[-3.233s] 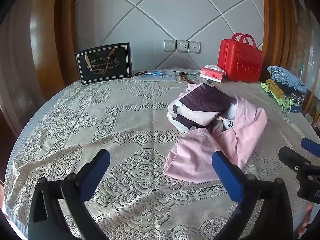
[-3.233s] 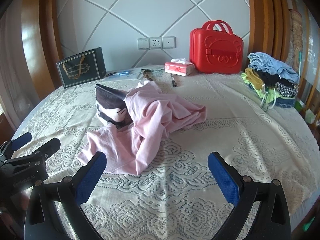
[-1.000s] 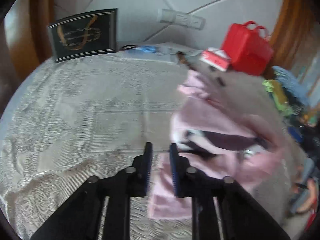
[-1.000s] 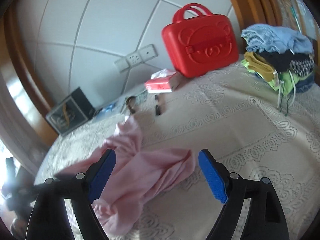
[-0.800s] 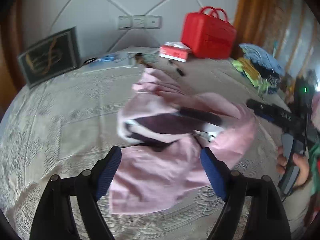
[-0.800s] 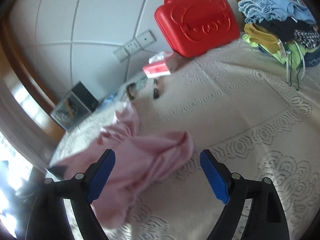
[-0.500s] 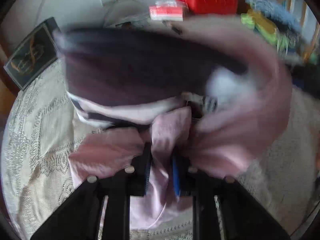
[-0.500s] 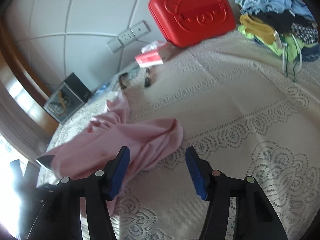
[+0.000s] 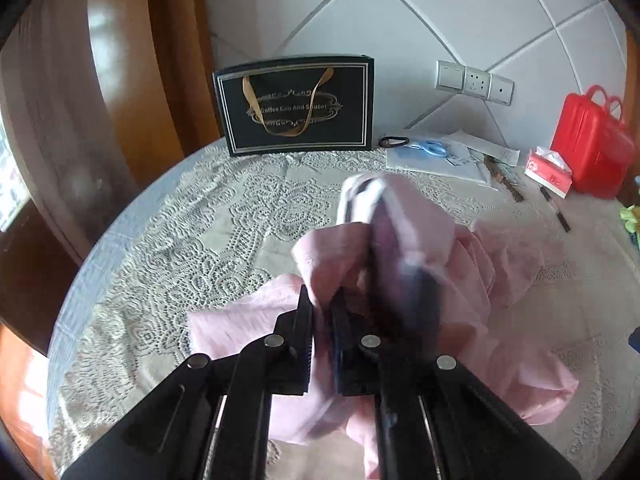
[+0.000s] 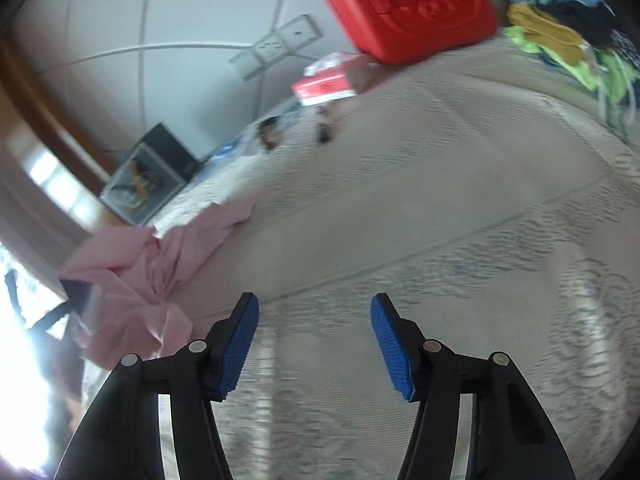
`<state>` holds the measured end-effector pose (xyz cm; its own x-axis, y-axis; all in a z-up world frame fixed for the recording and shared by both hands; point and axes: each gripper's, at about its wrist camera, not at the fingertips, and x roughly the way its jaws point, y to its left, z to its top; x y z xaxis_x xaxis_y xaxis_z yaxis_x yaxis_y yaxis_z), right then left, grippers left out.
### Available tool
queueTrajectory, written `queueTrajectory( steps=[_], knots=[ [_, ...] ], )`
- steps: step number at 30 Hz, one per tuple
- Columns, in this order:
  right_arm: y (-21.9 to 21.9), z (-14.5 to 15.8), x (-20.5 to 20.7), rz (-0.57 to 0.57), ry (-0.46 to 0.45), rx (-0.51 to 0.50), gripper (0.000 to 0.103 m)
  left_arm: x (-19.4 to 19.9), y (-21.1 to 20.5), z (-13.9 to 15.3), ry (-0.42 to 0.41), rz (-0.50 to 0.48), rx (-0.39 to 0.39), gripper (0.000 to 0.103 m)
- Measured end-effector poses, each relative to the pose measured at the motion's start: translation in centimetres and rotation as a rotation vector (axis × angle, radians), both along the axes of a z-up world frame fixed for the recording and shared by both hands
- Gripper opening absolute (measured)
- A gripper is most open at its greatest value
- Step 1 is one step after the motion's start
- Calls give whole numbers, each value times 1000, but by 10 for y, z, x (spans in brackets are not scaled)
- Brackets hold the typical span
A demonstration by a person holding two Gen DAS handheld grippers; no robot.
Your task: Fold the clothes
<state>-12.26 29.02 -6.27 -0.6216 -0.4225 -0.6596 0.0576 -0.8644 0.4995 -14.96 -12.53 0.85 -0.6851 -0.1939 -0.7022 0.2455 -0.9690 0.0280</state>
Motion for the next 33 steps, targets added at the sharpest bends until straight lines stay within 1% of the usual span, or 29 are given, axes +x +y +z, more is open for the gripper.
queueTrajectory(
  steps=[2,4,5,6,8,9,10,12,14,15,17,18,20,21,23,24,25,27,28,29,30,31,32,33],
  knots=[
    [-19,7,-3,43,5,5,61,3,-15,-12,26,8,27,8],
    [-47,12,-12,82,-13,30,68,2,-31,-30,51,13,96,8],
    [-64,14,-18,95,-23,58,69,1,-37,-37,26,9,120,8],
    [-83,16,-26,105,-31,103,69,-2,-48,-42,0,6,127,8],
    [-112,17,-41,121,-46,158,71,-4,-61,-53,-23,27,144,8],
    [-130,16,-53,135,-60,169,75,-6,-65,-58,-48,33,165,8],
    [-143,14,-62,146,-72,175,77,-9,-69,-65,-72,27,205,9],
    [-166,7,-74,160,-84,176,77,-13,-72,-76,-118,23,241,10],
    [-192,0,-88,173,-96,173,77,-14,-66,-78,-121,13,196,11],
    [-202,-5,-92,170,-97,170,79,-14,-62,-79,-123,7,172,11],
    [-219,-15,-101,169,-109,163,82,-14,-51,-80,-132,-9,98,12],
    [-228,-21,-105,173,-119,165,82,-15,-48,-81,-131,-13,75,13],
    [-248,-31,-108,210,-138,221,82,-13,-43,-80,-117,-16,47,13],
    [-259,-33,-108,229,-134,272,81,-11,-45,-80,-103,-11,55,13],
    [-276,-37,-106,259,-115,368,59,-5,-48,-80,-69,-6,71,13],
    [-283,-38,-105,265,-104,424,42,-1,-49,-81,-50,-7,80,14],
    [-290,-38,-104,262,-89,494,27,0,-51,-81,-44,-8,95,14],
    [-296,-37,-103,272,-70,589,12,0,-53,-80,-47,-16,105,14],
    [-295,-33,-103,265,-55,624,9,0,-54,-76,-53,-17,108,14],
    [-294,-29,-103,253,-37,662,9,1,-56,-71,-40,-13,111,14],
    [-291,-21,-103,222,-1,711,6,5,-61,-64,-9,1,113,14],
    [-284,-10,-104,171,48,765,3,9,-66,-57,23,16,115,14],
    [-274,2,-105,114,91,804,3,13,-71,-50,53,31,118,14],
    [-260,15,-108,56,121,823,3,16,-78,-46,70,35,156,14]
  ],
)
